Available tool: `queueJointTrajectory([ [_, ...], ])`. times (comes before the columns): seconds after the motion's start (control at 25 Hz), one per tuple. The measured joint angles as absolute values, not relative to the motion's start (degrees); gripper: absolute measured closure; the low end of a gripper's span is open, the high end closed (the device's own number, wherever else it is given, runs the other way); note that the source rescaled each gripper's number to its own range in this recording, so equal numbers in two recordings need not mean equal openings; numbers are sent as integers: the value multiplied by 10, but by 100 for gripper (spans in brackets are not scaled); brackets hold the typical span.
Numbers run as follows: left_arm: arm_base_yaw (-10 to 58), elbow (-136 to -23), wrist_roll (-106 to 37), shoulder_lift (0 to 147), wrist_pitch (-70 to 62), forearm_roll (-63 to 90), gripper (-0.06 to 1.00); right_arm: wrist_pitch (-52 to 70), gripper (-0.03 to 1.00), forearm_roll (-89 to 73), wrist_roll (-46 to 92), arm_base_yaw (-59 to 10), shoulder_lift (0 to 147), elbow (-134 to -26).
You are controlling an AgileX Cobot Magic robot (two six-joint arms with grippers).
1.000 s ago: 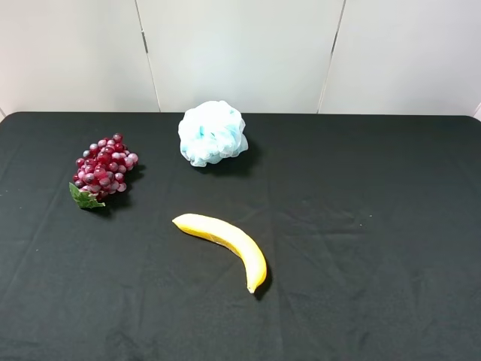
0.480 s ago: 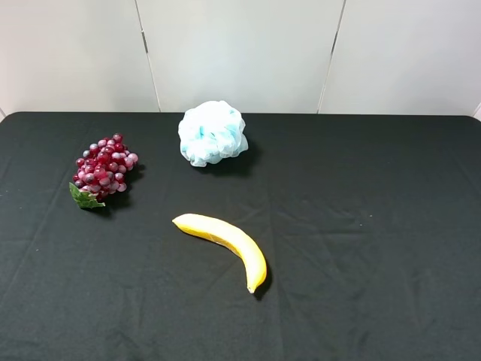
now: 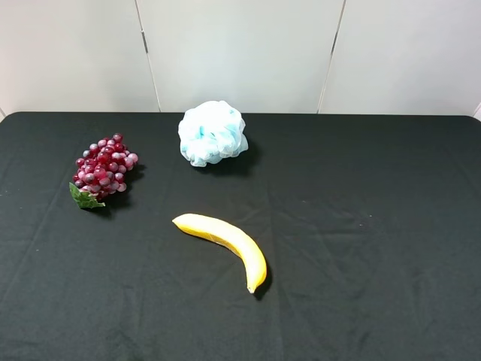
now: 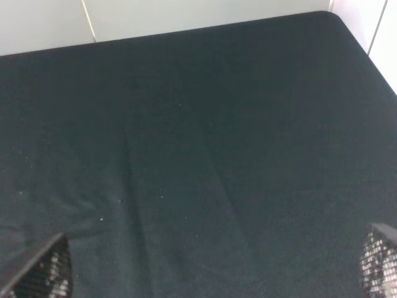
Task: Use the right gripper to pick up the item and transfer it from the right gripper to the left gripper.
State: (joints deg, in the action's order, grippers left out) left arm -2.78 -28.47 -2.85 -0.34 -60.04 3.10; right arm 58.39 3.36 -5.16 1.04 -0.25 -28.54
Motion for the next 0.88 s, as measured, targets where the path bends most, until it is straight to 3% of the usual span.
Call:
queueJointTrajectory([
  [0.88, -29, -285, -29, -3, -600, 31, -5, 584, -3, 34, -52, 10, -3, -285],
])
